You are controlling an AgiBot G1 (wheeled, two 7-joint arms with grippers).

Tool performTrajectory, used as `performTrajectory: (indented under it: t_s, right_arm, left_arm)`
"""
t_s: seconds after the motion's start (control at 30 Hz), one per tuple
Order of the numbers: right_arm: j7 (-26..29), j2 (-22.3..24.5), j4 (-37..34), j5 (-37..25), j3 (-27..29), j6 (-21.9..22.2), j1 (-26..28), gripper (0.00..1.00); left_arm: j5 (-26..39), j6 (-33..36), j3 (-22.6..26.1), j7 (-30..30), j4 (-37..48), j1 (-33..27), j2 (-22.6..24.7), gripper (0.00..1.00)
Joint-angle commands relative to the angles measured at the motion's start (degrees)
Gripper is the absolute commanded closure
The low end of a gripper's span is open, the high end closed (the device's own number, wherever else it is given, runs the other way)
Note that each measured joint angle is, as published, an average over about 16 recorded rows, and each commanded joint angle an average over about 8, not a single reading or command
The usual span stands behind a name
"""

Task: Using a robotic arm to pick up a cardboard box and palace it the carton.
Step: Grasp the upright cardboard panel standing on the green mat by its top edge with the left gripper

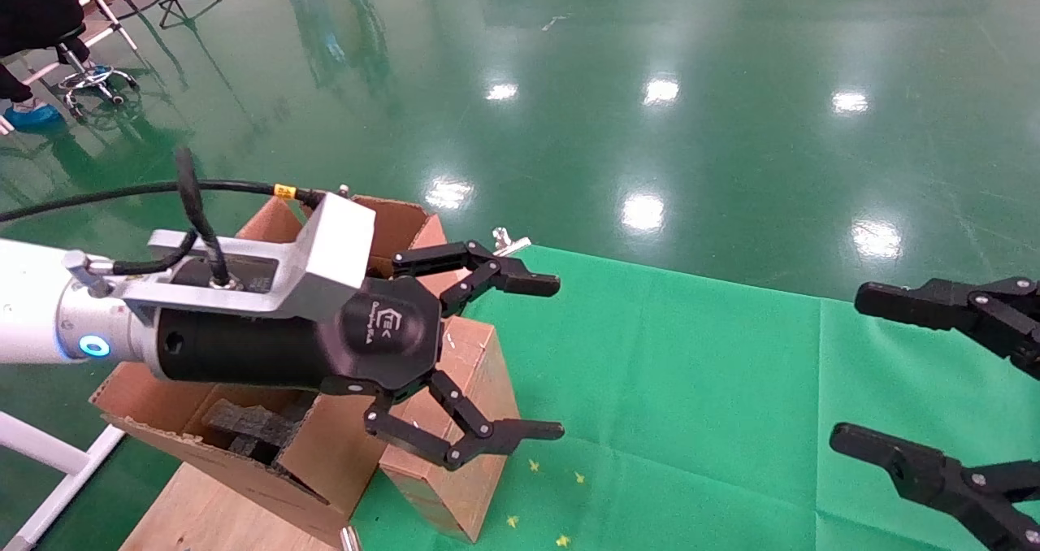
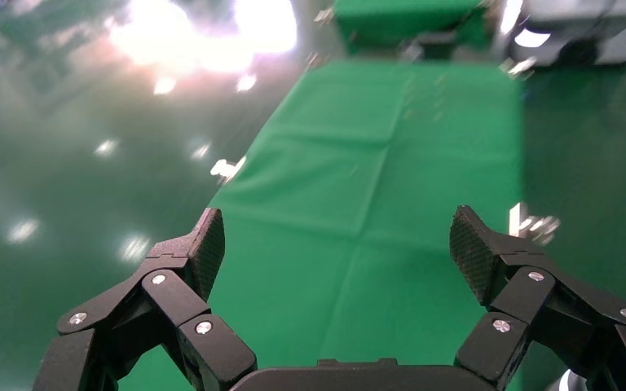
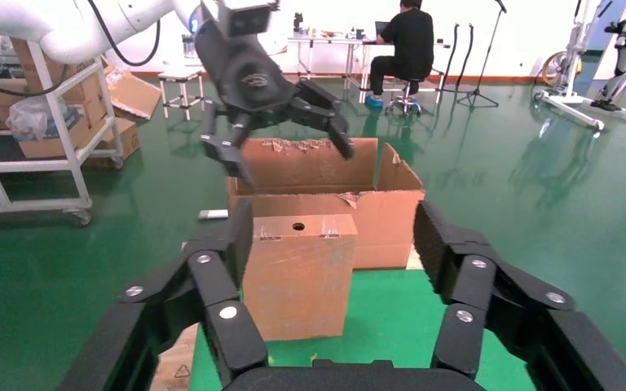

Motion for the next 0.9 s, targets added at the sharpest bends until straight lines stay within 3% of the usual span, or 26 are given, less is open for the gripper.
performTrajectory:
  t_s: [0.03, 0.37, 0.63, 0.9]
  right_arm:
    - [0.0, 0.0, 0.0, 0.0, 0.0, 0.0, 0.0, 1.0]
    - [0.0, 0.0, 0.0, 0.0, 0.0, 0.0, 0.0, 1.0]
    - [0.0, 0.0, 0.0, 0.0, 0.0, 0.0, 0.0, 1.0]
    - [0.0, 0.0, 0.0, 0.01, -0.01, 0.0, 0.0, 1.0]
  left_arm:
    - [1.45, -0.68, 0.13, 0.3, -0.08, -0.62, -0.29, 0.0]
    - [18.33, -5.6, 7.14, -24.32, -0.74, -9.63, 0.58, 0.0]
    - [26.51, 2.03, 11.92, -35.59, -1.02, -19.63, 3.58, 0.0]
    - [27.64, 9.17, 17.75, -46.17, -0.96, -25.68, 3.77, 0.0]
